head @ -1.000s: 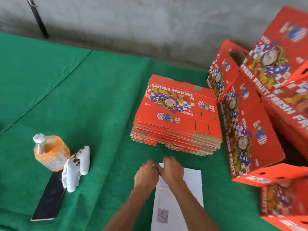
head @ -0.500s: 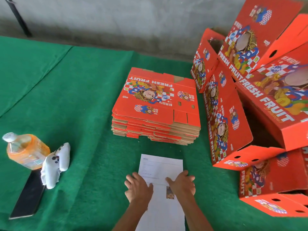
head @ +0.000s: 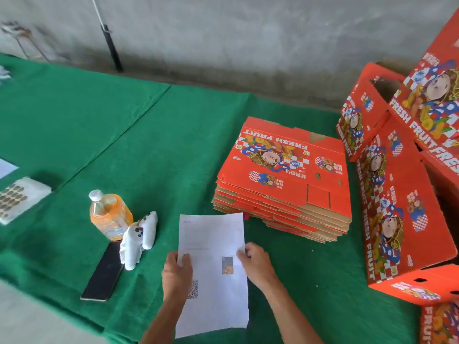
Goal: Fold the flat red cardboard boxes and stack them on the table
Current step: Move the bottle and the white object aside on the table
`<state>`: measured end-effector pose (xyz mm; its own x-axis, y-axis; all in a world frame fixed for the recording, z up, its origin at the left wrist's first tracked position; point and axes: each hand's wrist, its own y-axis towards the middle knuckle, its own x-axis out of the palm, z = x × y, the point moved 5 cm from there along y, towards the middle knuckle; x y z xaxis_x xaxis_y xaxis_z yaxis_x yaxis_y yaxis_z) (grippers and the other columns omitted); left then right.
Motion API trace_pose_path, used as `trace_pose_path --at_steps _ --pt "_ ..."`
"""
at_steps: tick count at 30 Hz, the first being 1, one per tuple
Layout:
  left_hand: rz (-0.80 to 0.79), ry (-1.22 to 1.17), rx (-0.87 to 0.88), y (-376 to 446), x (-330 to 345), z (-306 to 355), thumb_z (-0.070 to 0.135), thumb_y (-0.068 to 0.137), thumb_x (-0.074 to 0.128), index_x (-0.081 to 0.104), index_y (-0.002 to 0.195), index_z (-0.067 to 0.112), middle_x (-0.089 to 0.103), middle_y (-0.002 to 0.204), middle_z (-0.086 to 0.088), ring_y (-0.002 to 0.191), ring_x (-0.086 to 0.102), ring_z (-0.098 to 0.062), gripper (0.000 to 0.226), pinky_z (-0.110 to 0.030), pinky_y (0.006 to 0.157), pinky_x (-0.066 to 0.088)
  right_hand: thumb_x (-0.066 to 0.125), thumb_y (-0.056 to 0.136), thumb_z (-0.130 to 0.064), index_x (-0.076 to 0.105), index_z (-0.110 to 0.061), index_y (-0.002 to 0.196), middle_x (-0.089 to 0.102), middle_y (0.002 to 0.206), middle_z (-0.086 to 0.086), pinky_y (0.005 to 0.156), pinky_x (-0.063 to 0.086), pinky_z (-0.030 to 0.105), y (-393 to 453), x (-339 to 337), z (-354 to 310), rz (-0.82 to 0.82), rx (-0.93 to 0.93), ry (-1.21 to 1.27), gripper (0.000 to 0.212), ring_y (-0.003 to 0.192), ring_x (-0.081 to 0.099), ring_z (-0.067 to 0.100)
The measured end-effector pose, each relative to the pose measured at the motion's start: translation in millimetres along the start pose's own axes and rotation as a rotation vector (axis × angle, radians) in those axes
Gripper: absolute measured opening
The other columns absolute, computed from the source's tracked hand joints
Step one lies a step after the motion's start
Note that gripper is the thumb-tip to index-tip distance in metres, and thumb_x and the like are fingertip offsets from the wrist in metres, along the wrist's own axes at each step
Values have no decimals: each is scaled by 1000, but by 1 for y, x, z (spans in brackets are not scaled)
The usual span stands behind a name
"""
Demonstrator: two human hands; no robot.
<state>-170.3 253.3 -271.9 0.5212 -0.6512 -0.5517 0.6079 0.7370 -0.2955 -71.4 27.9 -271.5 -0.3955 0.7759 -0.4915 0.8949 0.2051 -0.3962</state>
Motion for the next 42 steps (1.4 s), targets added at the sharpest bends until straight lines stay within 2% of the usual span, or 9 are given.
trace_pose_path --at_steps 5,9,14,21,25,30,35,39,42 --pt "258 -158 -43 81 -74 5 11 104 50 58 109 6 64 90 -12 73 60 -32 11 -32 63 45 65 99 -37 62 -24 128 72 112 -10 78 52 16 23 50 -65 -235 -137 82 33 96 69 0" --pt "170 -39 15 147 -83 52 -4 99 36 50 114 8 57 84 -7 69 55 -28 23 -30 54 43 65 100 -40 60 -29 126 71 112 -10 73 52 14 31 51 -69 -249 -169 107 30 90 72 1" --pt "109 145 118 210 -86 111 -10 88 37 51 126 7 63 102 -17 89 64 -40 44 -53 73 60 67 100 -27 62 -16 125 74 108 1 79 60 26 38 15 -46 -132 -109 216 28 86 76 11" --pt "107 331 251 221 -26 168 13 94 61 43 150 2 40 157 -22 147 32 -38 60 -51 121 23 70 98 -22 72 -18 107 76 96 0 65 59 28 33 -83 -40 199 -113 302 10 62 67 12" --pt "-86 191 374 185 43 212 22 100 61 53 145 4 53 148 -21 137 48 -36 49 -48 114 38 73 95 -19 76 -23 101 75 87 3 56 50 20 36 -150 -40 380 -129 313 7 59 60 3" --pt "-325 70 444 138 112 266 33 104 58 57 143 10 67 132 -9 103 66 -22 45 -31 86 54 72 96 -30 72 -32 101 72 109 -16 66 47 10 51 -221 -34 564 -107 127 5 96 68 1" --pt "-277 148 480 119 137 288 24 101 57 64 127 12 66 98 -1 75 64 -19 29 -28 62 47 68 93 -51 53 -13 143 42 153 8 107 47 45 66 -272 3 690 136 -401 64 139 39 26" --pt "-297 148 368 115 140 286 22 95 62 62 124 6 68 117 -13 100 67 -31 34 -45 91 57 72 89 -57 40 0 150 46 149 19 109 46 49 78 -280 32 535 316 -143 89 134 48 38" --pt "-229 172 297 106 134 283 30 92 69 58 125 1 59 129 -19 123 56 -38 45 -52 110 44 70 88 -63 42 -4 150 52 148 18 107 48 46 64 -291 38 572 340 22 90 131 54 36"
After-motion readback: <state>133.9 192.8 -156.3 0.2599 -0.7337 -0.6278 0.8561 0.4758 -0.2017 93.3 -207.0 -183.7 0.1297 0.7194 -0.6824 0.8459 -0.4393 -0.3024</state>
